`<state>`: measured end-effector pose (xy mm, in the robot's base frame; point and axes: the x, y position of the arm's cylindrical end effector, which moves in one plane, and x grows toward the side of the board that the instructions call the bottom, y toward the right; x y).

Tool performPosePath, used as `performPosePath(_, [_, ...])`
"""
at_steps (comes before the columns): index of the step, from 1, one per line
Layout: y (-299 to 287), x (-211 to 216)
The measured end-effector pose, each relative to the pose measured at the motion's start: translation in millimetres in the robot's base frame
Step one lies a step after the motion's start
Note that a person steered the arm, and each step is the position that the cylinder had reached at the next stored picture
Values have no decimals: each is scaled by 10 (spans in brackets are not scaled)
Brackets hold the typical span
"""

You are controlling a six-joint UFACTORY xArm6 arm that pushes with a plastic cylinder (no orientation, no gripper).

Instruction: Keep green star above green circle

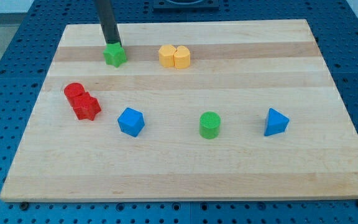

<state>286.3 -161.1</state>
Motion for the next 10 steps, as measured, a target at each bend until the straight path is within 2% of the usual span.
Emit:
performPosePath(2, [279, 431])
performPosePath(3, [82, 504])
performPosePath(4, [-483, 503])
performPosePath(5, [-738, 495])
performPosePath(6, [-703, 547])
performPosePath(8, [9, 624])
performPosePath(10, [-763, 603])
